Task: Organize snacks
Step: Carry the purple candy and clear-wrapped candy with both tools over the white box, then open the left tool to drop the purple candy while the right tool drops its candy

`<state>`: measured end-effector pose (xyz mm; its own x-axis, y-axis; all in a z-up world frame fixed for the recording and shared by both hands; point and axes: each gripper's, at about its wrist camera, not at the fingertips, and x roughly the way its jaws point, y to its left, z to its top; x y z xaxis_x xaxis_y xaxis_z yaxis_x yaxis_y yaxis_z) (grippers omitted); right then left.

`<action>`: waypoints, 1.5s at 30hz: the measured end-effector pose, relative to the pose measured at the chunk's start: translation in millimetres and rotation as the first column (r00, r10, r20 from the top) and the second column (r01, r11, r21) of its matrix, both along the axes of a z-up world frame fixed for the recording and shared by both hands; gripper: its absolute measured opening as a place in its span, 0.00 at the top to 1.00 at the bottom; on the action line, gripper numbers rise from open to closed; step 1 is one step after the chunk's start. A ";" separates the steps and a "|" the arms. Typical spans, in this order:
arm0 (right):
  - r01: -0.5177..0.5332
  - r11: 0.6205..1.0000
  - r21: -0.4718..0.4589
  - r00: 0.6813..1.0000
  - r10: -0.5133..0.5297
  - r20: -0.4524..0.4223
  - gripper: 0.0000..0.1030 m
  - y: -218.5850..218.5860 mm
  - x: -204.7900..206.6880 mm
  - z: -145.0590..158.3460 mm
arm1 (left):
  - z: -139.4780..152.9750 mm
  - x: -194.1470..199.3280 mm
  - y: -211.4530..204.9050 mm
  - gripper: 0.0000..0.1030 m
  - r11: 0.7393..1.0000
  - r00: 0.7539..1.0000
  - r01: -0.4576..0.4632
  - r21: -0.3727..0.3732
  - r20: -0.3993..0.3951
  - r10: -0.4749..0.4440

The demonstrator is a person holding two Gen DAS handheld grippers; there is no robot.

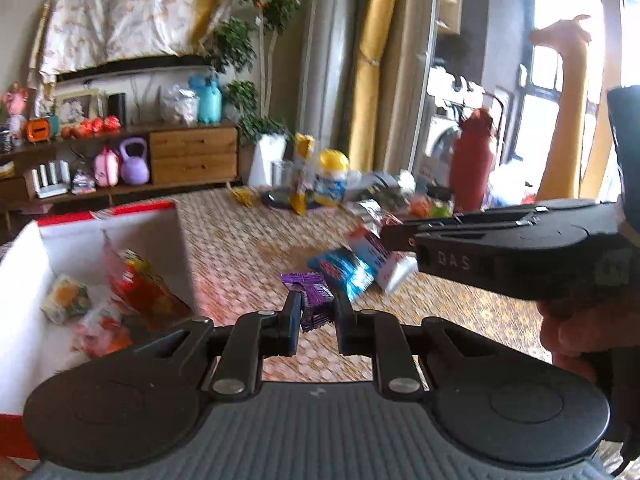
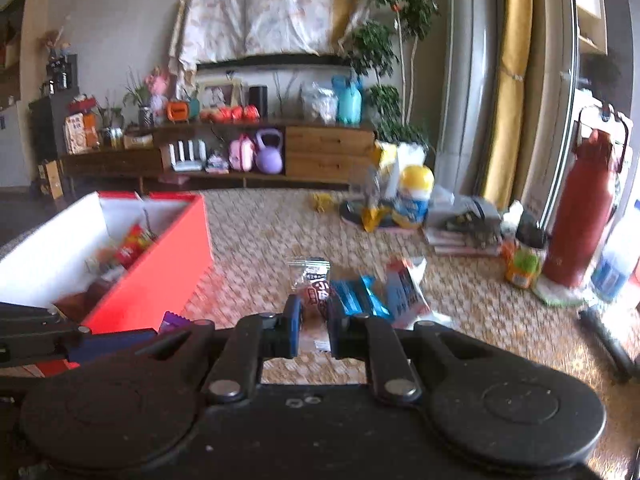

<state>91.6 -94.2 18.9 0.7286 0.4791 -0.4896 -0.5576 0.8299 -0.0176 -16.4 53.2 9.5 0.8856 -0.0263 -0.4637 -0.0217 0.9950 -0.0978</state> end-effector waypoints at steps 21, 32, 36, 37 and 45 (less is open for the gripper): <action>-0.234 0.972 -0.006 0.972 0.234 0.032 0.89 112.4 -34.7 29.8 | -2.1 -36.2 143.8 0.84 0.943 0.945 -0.328 -0.046 -0.018 0.328; -0.344 0.936 -0.073 0.939 0.342 -0.045 0.89 170.5 -55.9 5.9 | -23.5 -28.8 171.3 0.84 0.934 0.933 -0.354 -0.055 -0.093 0.348; -0.372 0.926 -0.068 0.926 0.366 -0.093 0.89 187.4 -54.8 3.7 | -29.4 -29.3 174.2 0.84 0.931 0.928 -0.362 -0.052 -0.113 0.354; -0.377 0.924 -0.062 0.923 0.370 -0.105 0.89 190.6 -53.9 1.2 | -30.7 -29.0 175.6 0.84 0.929 0.926 -0.366 -0.050 -0.120 0.358; -0.378 0.922 -0.080 0.916 0.360 -0.176 0.87 200.1 -52.6 -16.1 | -35.4 -24.3 174.8 0.83 0.932 0.925 -0.362 -0.031 -0.134 0.355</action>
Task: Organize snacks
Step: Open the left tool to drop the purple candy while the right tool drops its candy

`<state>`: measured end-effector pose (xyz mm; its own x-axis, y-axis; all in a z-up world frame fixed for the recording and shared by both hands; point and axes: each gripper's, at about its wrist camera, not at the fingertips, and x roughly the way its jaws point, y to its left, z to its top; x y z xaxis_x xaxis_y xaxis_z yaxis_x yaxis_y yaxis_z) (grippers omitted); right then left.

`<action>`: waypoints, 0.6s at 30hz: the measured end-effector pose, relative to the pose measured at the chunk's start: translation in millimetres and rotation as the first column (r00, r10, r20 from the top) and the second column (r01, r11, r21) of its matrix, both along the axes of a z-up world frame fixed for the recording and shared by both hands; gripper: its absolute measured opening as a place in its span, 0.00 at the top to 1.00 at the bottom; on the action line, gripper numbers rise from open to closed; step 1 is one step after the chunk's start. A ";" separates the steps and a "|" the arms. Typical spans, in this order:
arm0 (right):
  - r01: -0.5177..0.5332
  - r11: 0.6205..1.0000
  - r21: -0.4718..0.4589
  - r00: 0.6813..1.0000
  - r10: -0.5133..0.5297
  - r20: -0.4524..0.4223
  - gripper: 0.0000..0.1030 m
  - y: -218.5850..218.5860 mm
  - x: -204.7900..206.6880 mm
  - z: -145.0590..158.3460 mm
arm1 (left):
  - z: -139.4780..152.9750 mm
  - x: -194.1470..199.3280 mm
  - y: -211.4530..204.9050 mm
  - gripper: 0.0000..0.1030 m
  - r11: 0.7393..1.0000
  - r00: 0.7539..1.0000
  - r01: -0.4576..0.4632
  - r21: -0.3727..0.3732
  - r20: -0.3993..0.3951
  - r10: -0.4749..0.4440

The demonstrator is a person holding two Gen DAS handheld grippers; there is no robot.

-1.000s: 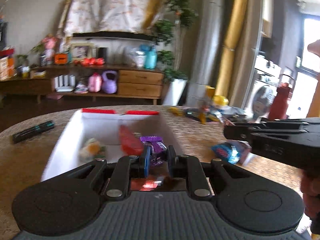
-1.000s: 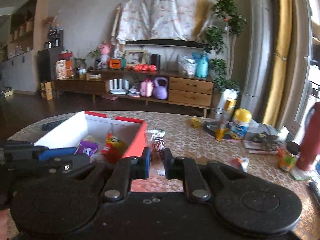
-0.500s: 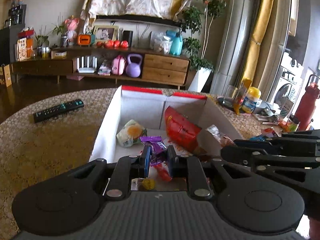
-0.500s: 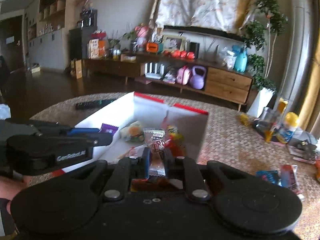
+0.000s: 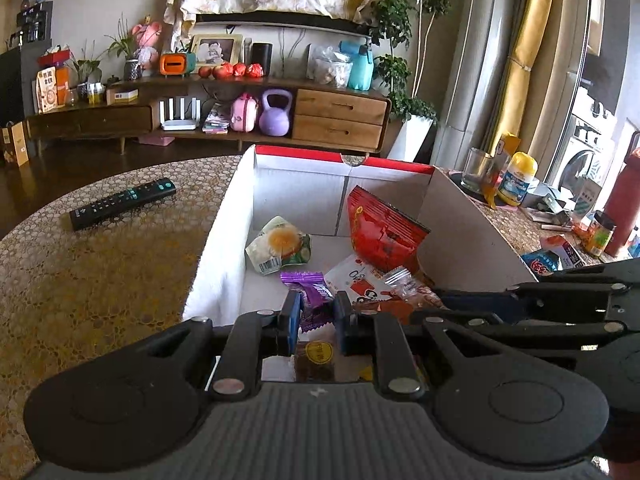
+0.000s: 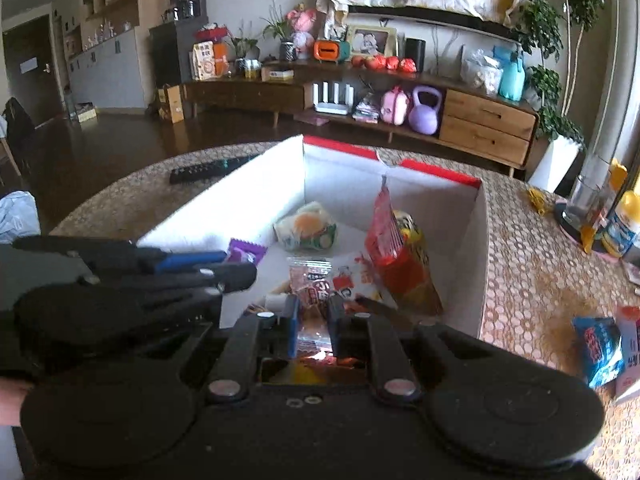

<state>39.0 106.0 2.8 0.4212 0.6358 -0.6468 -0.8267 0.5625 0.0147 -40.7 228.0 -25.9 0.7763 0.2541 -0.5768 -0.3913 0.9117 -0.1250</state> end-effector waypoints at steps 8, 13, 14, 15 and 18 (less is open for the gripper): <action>0.006 1.000 0.008 0.999 -0.007 0.034 0.81 -12.8 -3.8 5.2 | 1.8 2.1 -0.6 0.81 0.999 1.000 -0.022 -0.024 -0.011 0.021; 0.007 1.000 0.010 0.999 -0.008 0.054 0.75 -16.9 -5.3 6.6 | 7.2 1.6 -3.0 0.75 0.999 1.000 -0.028 -0.025 -0.004 0.028; 0.007 1.000 0.010 0.998 -0.008 0.057 0.74 -18.0 -5.6 6.6 | 8.6 1.1 -3.5 0.74 0.999 1.000 -0.029 -0.027 -0.001 0.029; 0.006 1.000 0.010 0.998 -0.007 0.059 0.73 -19.3 -6.0 6.6 | 9.4 0.9 -3.9 0.74 0.999 1.000 -0.030 -0.024 0.001 0.030; 0.005 1.000 0.014 0.998 -0.006 0.070 0.71 -23.2 -7.6 7.6 | 11.7 1.3 -5.9 0.74 0.999 1.000 -0.029 -0.022 0.000 0.029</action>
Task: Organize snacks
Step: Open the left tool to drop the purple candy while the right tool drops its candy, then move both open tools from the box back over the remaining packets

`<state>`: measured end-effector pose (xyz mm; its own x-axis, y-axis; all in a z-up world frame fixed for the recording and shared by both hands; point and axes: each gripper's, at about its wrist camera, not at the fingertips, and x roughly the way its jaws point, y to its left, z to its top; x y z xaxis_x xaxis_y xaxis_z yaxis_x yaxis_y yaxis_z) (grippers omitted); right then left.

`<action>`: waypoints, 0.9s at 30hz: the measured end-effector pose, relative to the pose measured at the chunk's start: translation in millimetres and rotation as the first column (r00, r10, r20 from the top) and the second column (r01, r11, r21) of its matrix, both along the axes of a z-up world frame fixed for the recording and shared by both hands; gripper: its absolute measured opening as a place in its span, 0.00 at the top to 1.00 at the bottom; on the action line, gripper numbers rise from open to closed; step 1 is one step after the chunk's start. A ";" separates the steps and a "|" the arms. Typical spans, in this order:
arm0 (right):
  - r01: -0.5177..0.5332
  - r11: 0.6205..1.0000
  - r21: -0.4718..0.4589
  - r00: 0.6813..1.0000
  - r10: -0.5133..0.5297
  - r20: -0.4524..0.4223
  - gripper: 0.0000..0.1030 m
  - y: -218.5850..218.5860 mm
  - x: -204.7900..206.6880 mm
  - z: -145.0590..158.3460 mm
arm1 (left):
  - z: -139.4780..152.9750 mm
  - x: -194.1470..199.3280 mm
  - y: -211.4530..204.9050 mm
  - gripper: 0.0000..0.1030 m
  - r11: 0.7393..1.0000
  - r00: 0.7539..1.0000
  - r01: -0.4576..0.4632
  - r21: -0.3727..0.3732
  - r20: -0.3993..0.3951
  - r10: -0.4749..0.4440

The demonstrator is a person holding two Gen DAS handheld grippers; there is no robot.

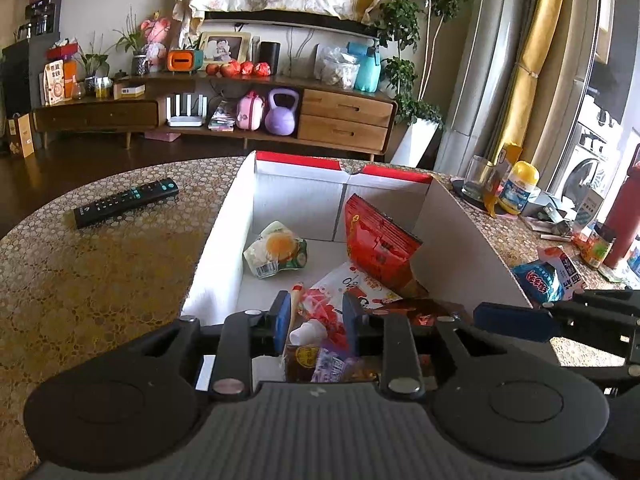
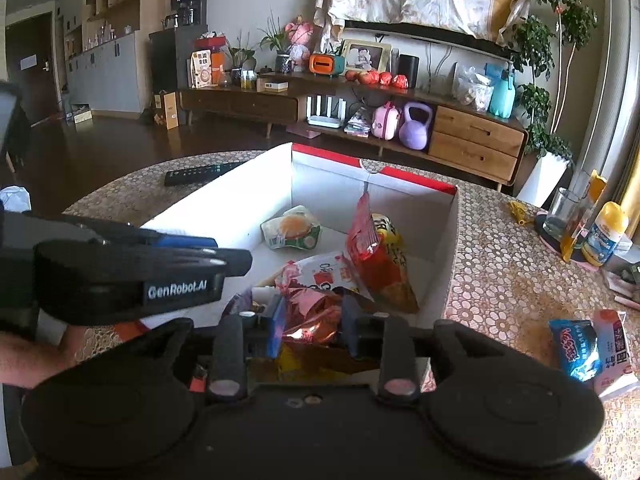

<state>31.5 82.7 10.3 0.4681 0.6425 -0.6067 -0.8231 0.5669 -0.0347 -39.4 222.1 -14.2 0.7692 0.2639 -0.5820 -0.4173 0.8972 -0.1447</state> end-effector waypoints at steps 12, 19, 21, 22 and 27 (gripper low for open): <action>0.041 0.999 0.033 0.999 -0.042 0.006 0.63 -19.1 0.2 5.1 | 19.2 -10.3 -11.2 0.20 0.999 0.999 -0.026 0.041 0.044 0.024; 0.076 0.995 0.067 0.997 -0.078 0.017 0.49 -39.6 -6.5 11.5 | 29.5 -11.1 -27.9 0.20 0.999 0.998 -0.004 0.048 0.059 0.001; 0.093 0.992 0.081 0.995 -0.095 0.017 0.40 -49.3 -7.6 13.5 | 32.6 -9.0 -36.3 0.20 0.998 0.998 0.015 0.055 0.064 -0.019; 0.103 0.991 0.086 0.994 -0.105 0.017 0.38 -51.7 -7.6 14.2 | 34.0 -6.9 -41.2 0.20 0.998 0.997 0.026 0.058 0.067 -0.030; 0.162 0.980 0.119 0.986 -0.166 0.022 0.34 -80.9 -3.1 18.1 | 39.9 7.7 -68.9 0.20 0.993 0.992 0.095 0.076 0.071 -0.100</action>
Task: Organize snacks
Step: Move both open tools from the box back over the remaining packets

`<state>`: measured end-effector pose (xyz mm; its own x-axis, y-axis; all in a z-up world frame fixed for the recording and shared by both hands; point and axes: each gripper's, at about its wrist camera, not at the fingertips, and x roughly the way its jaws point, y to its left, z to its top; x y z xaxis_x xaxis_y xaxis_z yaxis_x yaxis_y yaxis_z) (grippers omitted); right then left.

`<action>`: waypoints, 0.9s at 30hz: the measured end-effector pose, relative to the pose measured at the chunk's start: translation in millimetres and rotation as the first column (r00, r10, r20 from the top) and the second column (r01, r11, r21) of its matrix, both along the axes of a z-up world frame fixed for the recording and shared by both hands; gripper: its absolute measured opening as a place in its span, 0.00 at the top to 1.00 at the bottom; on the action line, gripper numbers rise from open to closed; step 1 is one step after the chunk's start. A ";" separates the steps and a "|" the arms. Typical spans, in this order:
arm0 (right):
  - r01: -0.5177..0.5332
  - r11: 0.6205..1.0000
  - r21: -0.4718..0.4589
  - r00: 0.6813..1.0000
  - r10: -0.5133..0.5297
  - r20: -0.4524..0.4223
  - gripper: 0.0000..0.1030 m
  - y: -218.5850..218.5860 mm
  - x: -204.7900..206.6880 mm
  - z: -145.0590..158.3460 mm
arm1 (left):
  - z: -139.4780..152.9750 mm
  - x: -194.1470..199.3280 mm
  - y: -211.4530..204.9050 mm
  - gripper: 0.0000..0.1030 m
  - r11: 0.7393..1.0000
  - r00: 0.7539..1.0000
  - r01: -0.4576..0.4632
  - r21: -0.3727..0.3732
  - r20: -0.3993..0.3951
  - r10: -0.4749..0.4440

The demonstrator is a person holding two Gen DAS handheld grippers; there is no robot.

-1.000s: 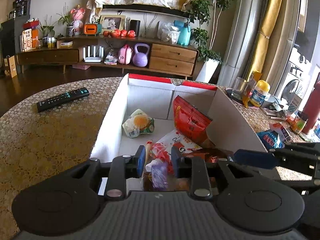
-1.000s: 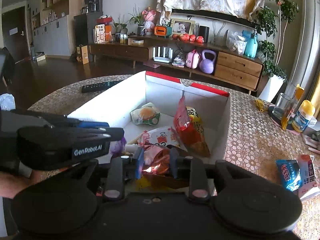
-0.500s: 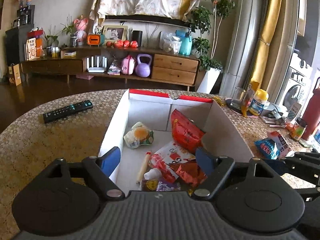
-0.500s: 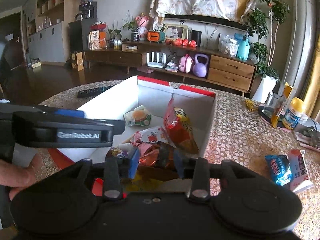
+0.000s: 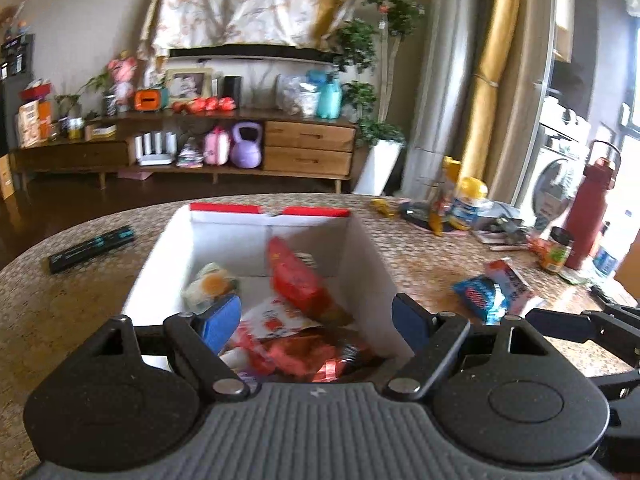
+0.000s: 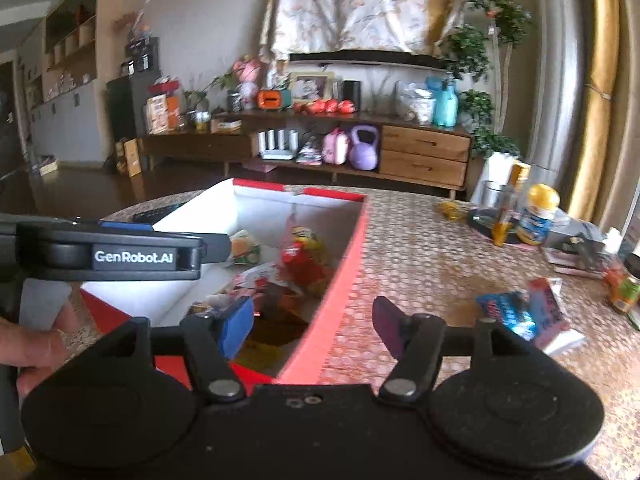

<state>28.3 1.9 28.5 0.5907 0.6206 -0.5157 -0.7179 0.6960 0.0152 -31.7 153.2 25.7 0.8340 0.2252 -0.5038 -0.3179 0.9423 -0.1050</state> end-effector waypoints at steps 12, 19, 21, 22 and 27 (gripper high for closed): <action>0.189 0.981 0.031 0.982 -0.188 -0.028 0.21 -79.4 30.9 -15.5 | 1.6 30.9 -45.3 0.19 0.994 0.994 0.109 0.020 -0.009 -0.109; 0.291 0.956 0.042 0.955 -0.288 -0.065 0.17 -118.5 44.4 -30.9 | -0.5 52.5 -73.3 0.19 0.984 0.984 0.179 -0.004 -0.018 -0.179; 0.320 0.947 0.041 0.946 -0.316 -0.075 0.16 -130.7 50.1 -35.4 | -1.6 61.5 -83.1 0.19 0.980 0.979 0.200 -0.008 -0.023 -0.200; 0.332 0.942 0.040 0.941 -0.328 -0.079 0.16 -135.8 52.0 -38.1 | -1.8 65.8 -88.1 0.19 0.978 0.978 0.209 -0.009 -0.025 -0.209; 0.399 0.916 0.036 0.914 -0.395 -0.095 0.15 -160.2 62.4 -47.7 | -6.7 95.9 -114.2 0.19 0.968 0.967 0.252 -0.013 -0.042 -0.252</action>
<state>90.7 -158.4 -19.2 0.7499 0.3720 -0.5470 -0.3771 0.9198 0.1085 64.2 39.0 18.9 0.8409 0.0062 -0.5412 -0.0744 0.9918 -0.1043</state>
